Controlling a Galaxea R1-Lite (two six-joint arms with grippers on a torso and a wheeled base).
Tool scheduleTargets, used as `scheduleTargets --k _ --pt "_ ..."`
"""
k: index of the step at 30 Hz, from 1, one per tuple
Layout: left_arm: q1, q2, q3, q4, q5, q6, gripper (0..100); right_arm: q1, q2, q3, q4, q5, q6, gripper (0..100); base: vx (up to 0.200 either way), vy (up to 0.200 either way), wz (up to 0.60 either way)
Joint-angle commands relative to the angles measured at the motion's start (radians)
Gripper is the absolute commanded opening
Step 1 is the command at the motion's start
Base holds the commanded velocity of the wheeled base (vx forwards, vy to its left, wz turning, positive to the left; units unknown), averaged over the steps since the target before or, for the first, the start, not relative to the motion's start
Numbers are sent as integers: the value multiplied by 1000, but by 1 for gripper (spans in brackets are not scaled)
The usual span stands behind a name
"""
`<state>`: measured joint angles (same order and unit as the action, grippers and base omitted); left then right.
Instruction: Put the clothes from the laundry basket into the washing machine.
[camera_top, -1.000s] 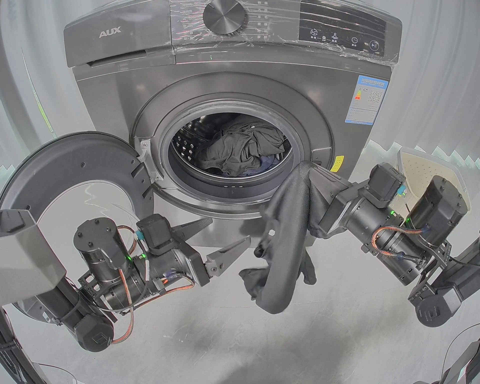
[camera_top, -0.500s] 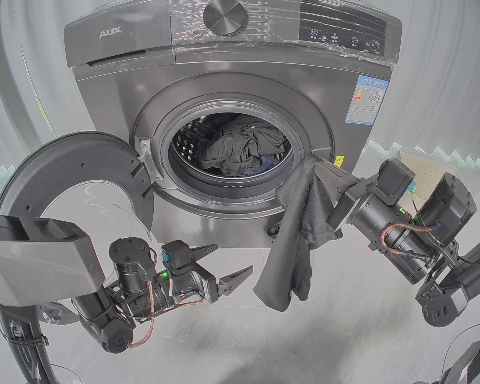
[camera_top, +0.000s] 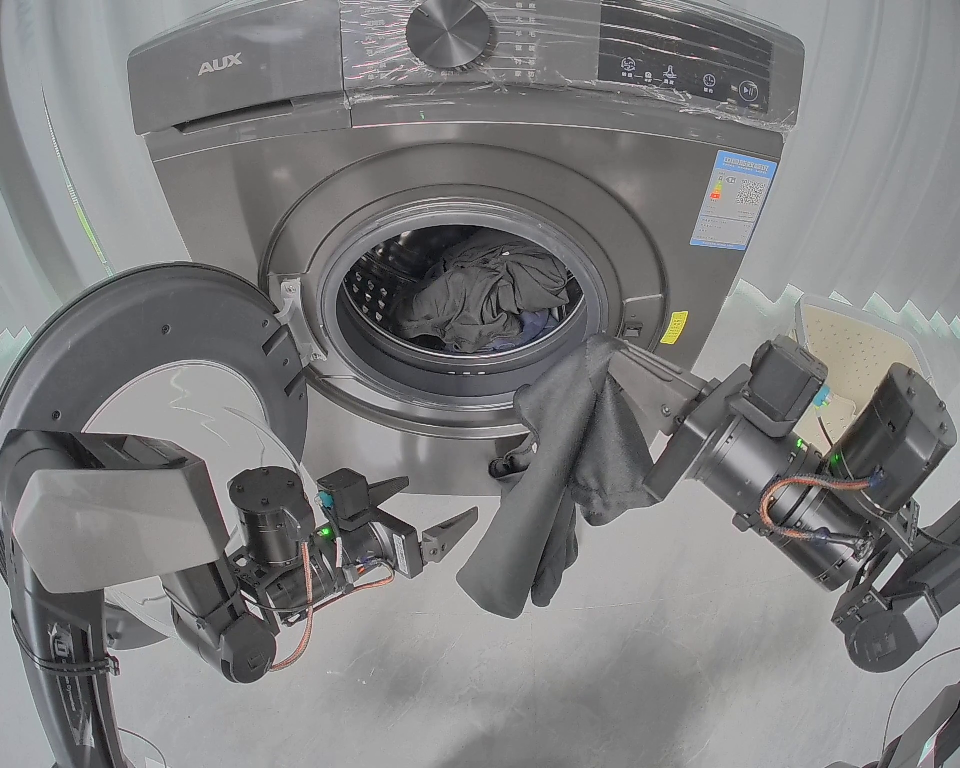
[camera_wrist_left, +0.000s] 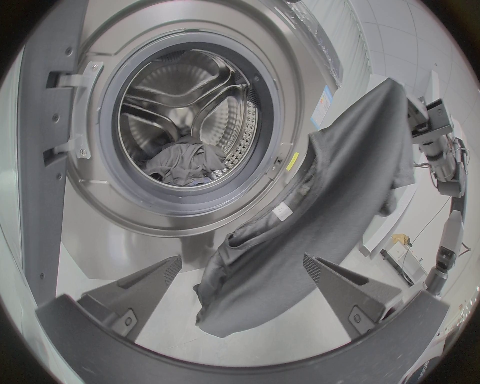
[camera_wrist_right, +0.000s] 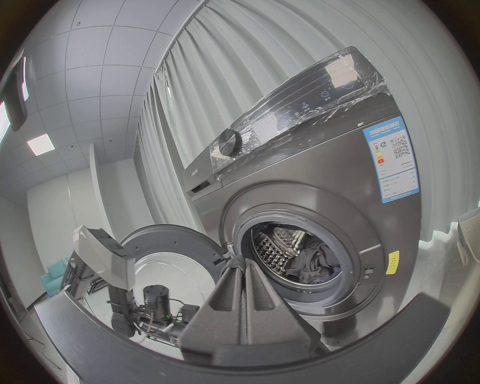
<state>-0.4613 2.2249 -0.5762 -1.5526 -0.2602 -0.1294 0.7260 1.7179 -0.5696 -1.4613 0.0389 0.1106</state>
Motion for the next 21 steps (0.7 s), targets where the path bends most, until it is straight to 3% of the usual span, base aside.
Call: scheduleTargets --k 1,6,21 --pt "24 44 -19 0 6 -1 100 30 11 -10 1 6 3 0 0 0 0" --pt "52 94 -63 0 6 1 100 29 54 -44 9 56 -6 0 0 0 0" --pt "36 202 -156 -1 -21 5 100 58 54 -78 24 47 -6 0 0 0 0"
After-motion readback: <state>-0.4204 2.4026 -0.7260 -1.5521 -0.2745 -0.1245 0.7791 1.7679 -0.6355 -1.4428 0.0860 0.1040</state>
